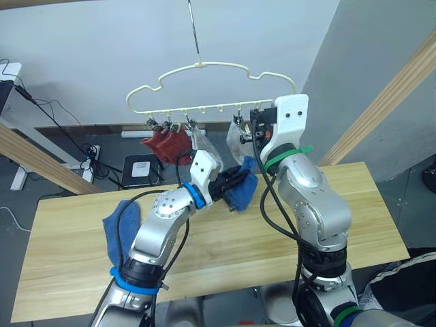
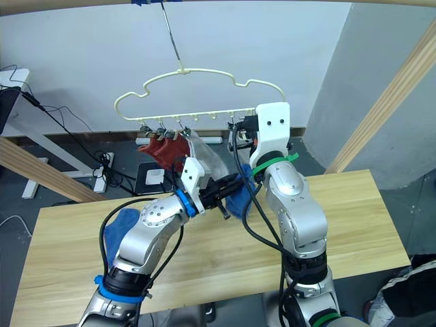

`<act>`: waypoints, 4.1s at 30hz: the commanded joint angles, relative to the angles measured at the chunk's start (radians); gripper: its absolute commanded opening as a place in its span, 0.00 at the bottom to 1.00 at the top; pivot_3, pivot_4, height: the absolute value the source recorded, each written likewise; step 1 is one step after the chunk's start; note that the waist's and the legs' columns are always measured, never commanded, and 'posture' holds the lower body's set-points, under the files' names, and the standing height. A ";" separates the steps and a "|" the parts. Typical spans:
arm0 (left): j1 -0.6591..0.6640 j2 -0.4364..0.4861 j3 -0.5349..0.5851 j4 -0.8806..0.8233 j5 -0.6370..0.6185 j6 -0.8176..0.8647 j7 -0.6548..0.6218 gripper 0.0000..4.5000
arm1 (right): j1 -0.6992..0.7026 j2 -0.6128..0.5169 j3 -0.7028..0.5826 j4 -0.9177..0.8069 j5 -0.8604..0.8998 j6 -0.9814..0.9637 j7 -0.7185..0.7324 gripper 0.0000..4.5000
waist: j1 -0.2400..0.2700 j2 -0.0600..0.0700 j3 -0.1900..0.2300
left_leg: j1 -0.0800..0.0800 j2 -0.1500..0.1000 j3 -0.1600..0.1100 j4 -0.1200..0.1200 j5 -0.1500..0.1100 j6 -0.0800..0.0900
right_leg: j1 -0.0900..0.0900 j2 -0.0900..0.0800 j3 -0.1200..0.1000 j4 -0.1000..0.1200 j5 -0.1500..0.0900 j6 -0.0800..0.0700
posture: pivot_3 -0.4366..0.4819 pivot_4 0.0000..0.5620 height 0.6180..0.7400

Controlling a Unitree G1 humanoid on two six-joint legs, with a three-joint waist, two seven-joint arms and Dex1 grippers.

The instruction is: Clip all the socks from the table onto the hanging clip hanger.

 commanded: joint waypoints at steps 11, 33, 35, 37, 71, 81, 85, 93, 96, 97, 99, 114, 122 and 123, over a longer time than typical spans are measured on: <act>-0.088 -0.080 0.029 0.056 -0.026 -0.066 0.014 0.01 | -0.013 0.004 0.012 -0.060 0.003 0.000 -0.005 0.00 | 0.000 0.000 0.000 | 0.000 0.000 0.000 0.000 0.000 0.000 | 0.000 0.000 0.000 -0.001 0.000 0.000 | 0.18 0.50 1.00; -0.177 -0.103 0.058 0.166 0.003 -0.109 0.041 0.01 | -0.008 0.002 0.016 -0.058 0.004 0.007 -0.002 0.00 | -0.001 0.000 0.000 | 0.000 0.000 0.000 0.000 0.000 0.000 | 0.000 0.000 0.000 -0.001 0.000 0.000 | 0.18 0.50 1.00; -0.181 -0.103 0.060 0.170 0.002 -0.109 0.043 0.01 | -0.008 0.002 0.016 -0.058 0.004 0.007 -0.002 0.00 | -0.001 0.000 0.000 | -0.001 0.000 0.000 0.000 0.000 0.000 | 0.000 0.000 0.000 -0.001 0.000 0.000 | 0.18 0.50 1.00; -0.188 -0.110 0.067 0.161 -0.010 -0.104 0.047 0.01 | -0.009 0.002 0.016 -0.058 0.004 0.008 -0.003 0.00 | -0.001 0.000 0.000 | -0.001 0.000 0.000 0.000 0.000 0.000 | 0.000 0.000 0.000 -0.001 0.000 0.000 | 0.18 0.50 1.00; -0.152 -0.070 0.053 0.150 0.014 -0.113 -0.003 0.65 | 0.133 -0.182 0.041 -0.333 0.114 0.097 0.155 0.64 | -0.001 0.000 0.000 | -0.001 0.000 0.000 0.000 0.000 0.000 | 0.000 0.000 0.000 -0.001 0.000 0.000 | 0.17 0.50 1.00; -0.097 0.000 0.048 0.061 -0.018 -0.080 -0.086 0.65 | 0.211 -0.273 -0.013 -0.419 0.096 0.020 0.152 0.64 | -0.001 0.000 0.000 | 0.000 -0.001 0.000 0.000 0.000 0.000 | 0.000 0.001 0.000 -0.001 0.000 0.000 | 0.17 0.49 1.00; -0.071 0.049 0.067 -0.020 -0.074 -0.013 -0.134 0.65 | 0.218 -0.282 -0.019 -0.401 0.070 0.003 0.126 0.64 | 0.000 0.000 0.000 | 0.000 0.000 0.000 0.000 0.000 0.000 | 0.000 0.001 0.000 -0.001 0.000 0.000 | 0.17 0.49 1.00; -0.028 0.156 0.116 -0.163 -0.180 0.108 -0.195 0.65 | 0.223 -0.291 -0.037 -0.339 0.007 0.013 0.072 0.64 | 0.001 0.000 0.000 | 0.000 0.000 0.000 0.000 0.000 0.000 | 0.000 0.002 0.000 -0.001 0.000 0.000 | 0.18 0.48 1.00; -0.016 0.187 0.135 -0.210 -0.231 0.138 -0.227 0.65 | 0.217 -0.285 -0.052 -0.310 0.002 0.021 0.058 0.64 | 0.002 0.000 0.000 | 0.000 0.000 0.000 0.000 0.000 0.000 | 0.000 0.001 0.000 -0.001 0.000 0.000 | 0.19 0.47 1.00; -0.015 0.195 0.138 -0.219 -0.240 0.148 -0.231 0.65 | 0.214 -0.282 -0.056 -0.302 0.001 0.020 0.056 0.64 | 0.002 0.000 0.000 | 0.000 0.000 0.000 0.000 0.000 0.000 | 0.000 0.001 0.000 -0.001 0.000 0.000 | 0.19 0.47 1.00; -0.017 0.209 0.146 -0.237 -0.258 0.163 -0.232 0.65 | 0.203 -0.273 -0.061 -0.282 -0.003 0.022 0.048 0.64 | 0.003 0.000 0.000 | 0.000 0.000 0.000 0.000 0.000 0.000 | 0.000 0.001 0.000 -0.001 0.000 0.000 | 0.19 0.47 1.00; -0.051 0.225 0.143 -0.252 -0.269 0.176 -0.218 0.65 | 0.113 -0.222 -0.020 -0.142 -0.024 0.016 0.027 0.64 | 0.003 0.000 0.000 | 0.000 0.000 0.000 0.000 0.000 0.000 | 0.000 0.001 0.000 -0.001 0.000 0.000 | 0.20 0.46 1.00; -0.061 0.224 0.141 -0.245 -0.266 0.173 -0.221 0.65 | 0.075 -0.197 -0.016 -0.088 -0.034 -0.004 0.018 0.64 | 0.002 0.000 0.000 | 0.000 0.000 0.000 0.000 0.000 0.000 | 0.000 0.001 0.000 -0.001 0.000 0.000 | 0.21 0.46 1.00; -0.062 0.224 0.140 -0.243 -0.265 0.171 -0.222 0.65 | 0.069 -0.192 -0.015 -0.081 -0.035 -0.008 0.018 0.64 | 0.003 0.000 0.000 | 0.000 0.000 0.000 0.000 0.000 0.000 | 0.000 0.001 0.000 -0.001 0.000 0.000 | 0.20 0.46 1.00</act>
